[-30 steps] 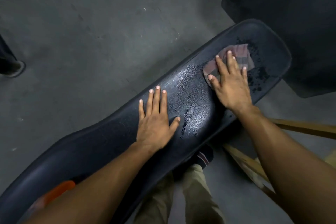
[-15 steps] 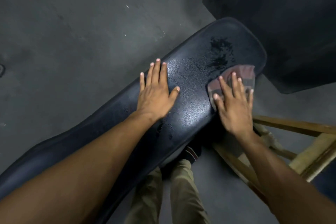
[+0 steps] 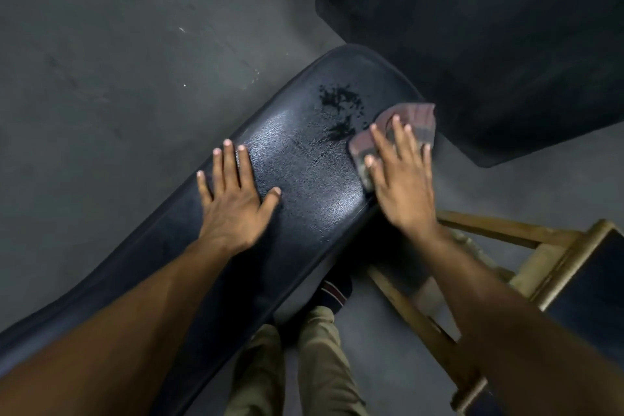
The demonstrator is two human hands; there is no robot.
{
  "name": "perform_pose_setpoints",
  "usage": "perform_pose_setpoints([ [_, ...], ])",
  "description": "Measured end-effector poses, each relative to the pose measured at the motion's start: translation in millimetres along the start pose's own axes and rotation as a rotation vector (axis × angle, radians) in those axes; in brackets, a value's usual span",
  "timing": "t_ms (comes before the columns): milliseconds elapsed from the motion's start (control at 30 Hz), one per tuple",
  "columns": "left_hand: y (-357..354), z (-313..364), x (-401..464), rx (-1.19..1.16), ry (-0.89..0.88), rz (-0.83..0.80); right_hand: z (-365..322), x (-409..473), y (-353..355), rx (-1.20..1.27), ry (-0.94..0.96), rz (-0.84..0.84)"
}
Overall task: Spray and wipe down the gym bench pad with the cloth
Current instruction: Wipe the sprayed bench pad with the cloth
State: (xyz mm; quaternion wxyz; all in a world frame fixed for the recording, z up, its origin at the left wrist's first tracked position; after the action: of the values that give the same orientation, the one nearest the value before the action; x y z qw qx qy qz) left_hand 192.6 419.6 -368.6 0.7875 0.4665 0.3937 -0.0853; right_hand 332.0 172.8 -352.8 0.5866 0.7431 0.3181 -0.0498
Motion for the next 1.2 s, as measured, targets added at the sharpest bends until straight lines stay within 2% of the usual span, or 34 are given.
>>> perform_pose_setpoints([
  [67, 0.5, -0.8, -0.3, 0.006, 0.002, 0.018, 2.5, 29.4, 15.7, 0.061, -0.063, 0.05],
  [133, 0.6, -0.9, 0.1, 0.01, 0.006, 0.025, -13.8, 40.9, 15.0, 0.048, -0.04, 0.027],
  [233, -0.4, 0.0, 0.8, 0.008, 0.007, 0.028, -44.8, 19.5, -1.0, -0.094, 0.21, -0.102],
  [300, -0.9, -0.7, 0.9, 0.015, 0.007, 0.038, -36.8, 1.3, -5.4, -0.173, 0.302, -0.144],
  [367, -1.4, -2.0, 0.7, 0.023, 0.012, 0.041, -7.8, 2.6, 4.0, -0.186, 0.234, -0.122],
  [467, -2.7, -2.2, 2.4, 0.035, 0.005, 0.064, 35.2, 37.8, 29.8, -0.068, -0.002, -0.054],
  [567, -3.6, -2.5, 2.6, 0.027, -0.009, 0.083, 24.3, 81.5, 50.0, 0.026, -0.072, 0.009],
  [667, -5.5, -4.5, 1.3, 0.036, -0.006, 0.068, -30.7, 100.8, 41.6, -0.018, 0.041, -0.001],
  [733, -4.3, -4.2, 1.7, 0.024, -0.006, 0.059, -71.5, 94.4, 25.4, -0.095, 0.215, -0.085],
  [833, -2.6, -3.9, 2.1, 0.019, -0.005, 0.047, -89.1, 72.9, 8.7, -0.23, 0.405, -0.176],
  [900, -2.4, -3.6, 1.0, 0.025, -0.003, 0.049, -66.7, 68.1, 12.1, -0.253, 0.359, -0.158],
  [1033, -2.7, -1.8, 0.6, 0.05, -0.005, 0.08, -17.3, 97.6, 39.0, -0.14, 0.04, -0.068],
  [1133, -2.3, -1.1, 0.3, 0.055, -0.007, 0.077, -34.3, 130.1, 47.3, 0.003, -0.107, -0.05],
  [1200, -1.6, -1.3, -0.1, 0.05, -0.005, 0.065, -69.0, 140.9, 44.5, -0.044, -0.056, -0.066],
])
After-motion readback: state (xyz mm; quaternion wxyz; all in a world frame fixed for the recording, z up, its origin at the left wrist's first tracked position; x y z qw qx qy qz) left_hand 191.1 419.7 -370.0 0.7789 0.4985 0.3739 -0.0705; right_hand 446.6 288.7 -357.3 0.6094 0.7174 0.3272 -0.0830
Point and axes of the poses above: each hand's wrist, its own x-axis towards the middle knuckle, its own y-axis out of the back of the hand, z = x × y, the point moved 7 cm from there along x, towards the middle knuckle, and after that the axes turned 11 degrees about -z, right-handed, at the moved point
